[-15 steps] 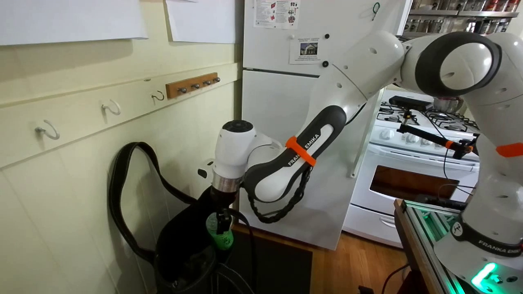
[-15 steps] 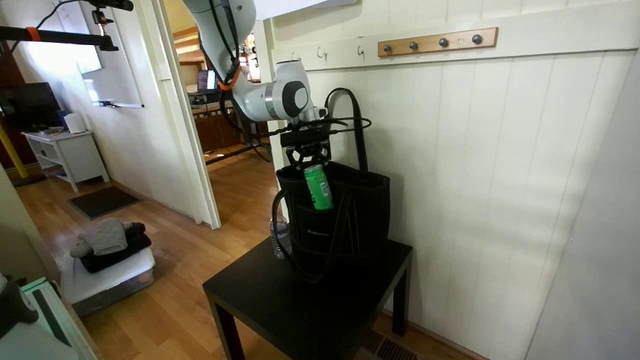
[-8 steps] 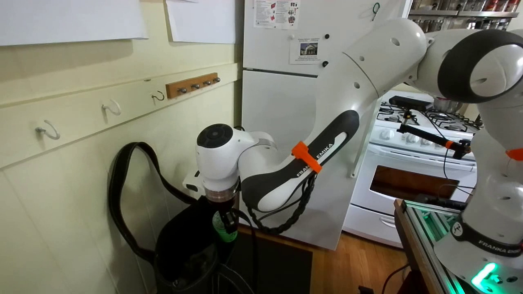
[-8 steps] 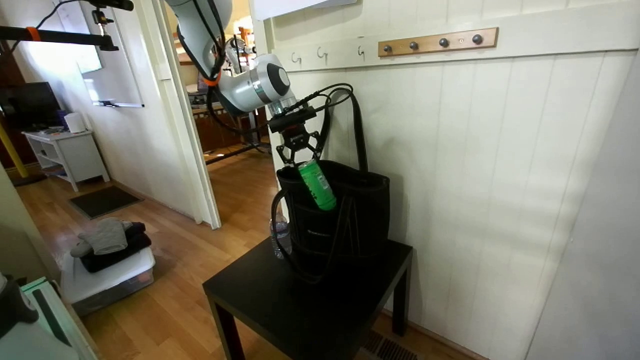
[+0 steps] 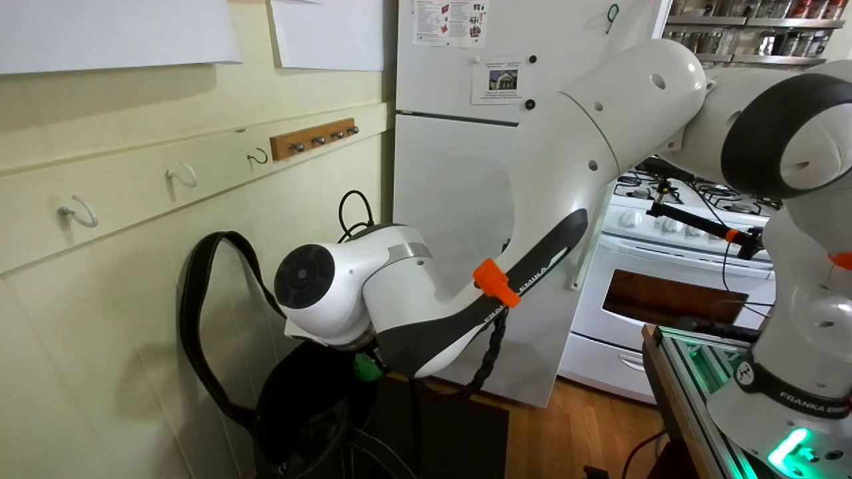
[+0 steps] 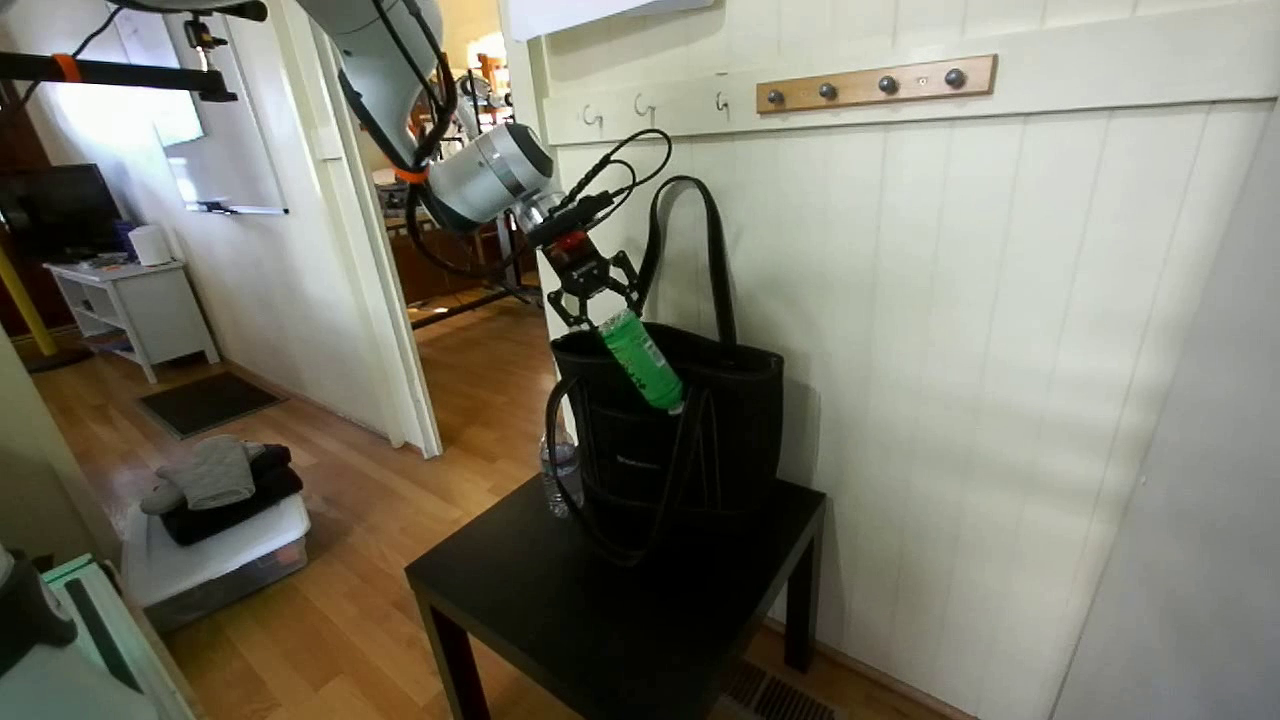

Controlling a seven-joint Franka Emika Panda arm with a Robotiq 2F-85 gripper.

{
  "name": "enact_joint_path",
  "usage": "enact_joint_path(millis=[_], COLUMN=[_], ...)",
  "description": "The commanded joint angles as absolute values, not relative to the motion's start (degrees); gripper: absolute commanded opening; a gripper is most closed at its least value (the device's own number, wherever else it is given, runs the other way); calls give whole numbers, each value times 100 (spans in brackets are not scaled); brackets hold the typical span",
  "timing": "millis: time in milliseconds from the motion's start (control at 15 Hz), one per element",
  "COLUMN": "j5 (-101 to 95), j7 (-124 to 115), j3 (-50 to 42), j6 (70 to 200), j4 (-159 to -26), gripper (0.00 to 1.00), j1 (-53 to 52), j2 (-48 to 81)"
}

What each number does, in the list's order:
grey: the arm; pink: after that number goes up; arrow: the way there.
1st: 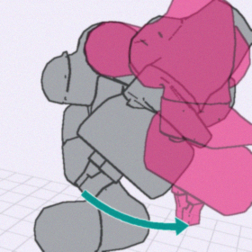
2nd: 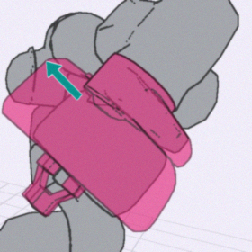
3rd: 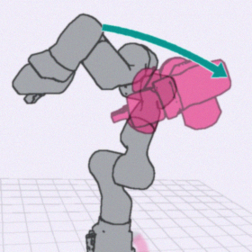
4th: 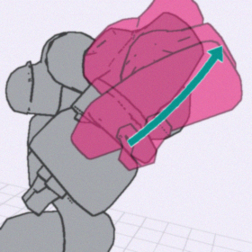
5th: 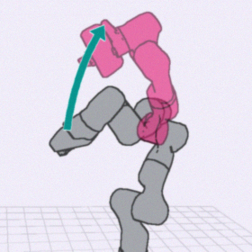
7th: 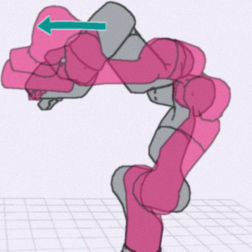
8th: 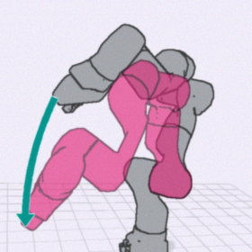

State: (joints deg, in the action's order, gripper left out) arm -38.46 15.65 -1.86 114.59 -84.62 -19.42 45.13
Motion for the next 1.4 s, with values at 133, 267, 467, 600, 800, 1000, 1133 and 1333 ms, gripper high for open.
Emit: enact_joint_path(millis=[133, 267, 467, 600, 800, 1000, 1133, 1333], j5=[-4439, -4446, -4333, -4335, -4369, -4293, -4190, -4179], j7=[1414, 1361, 1281, 1183, 989, 892, 939, 957], j3=[-140, -100, -52, -87, -165, -111, -42, -19], j6=[10815, 10789, 10826, 10751, 10454, 10089, 9777, 9187], j4=[-7552, -7346, -7064, -6906, -6759, -6653, -6585, -6344], gripper=[48, 48, 48, 48, 48, 48, 48, 48], j1=[-2046, -2024, -1976, -2017, -2127, -2161, -2161, -2195], j2=[5186, 5381, 5614, 5718, 5721, 5656, 5596, 5593])
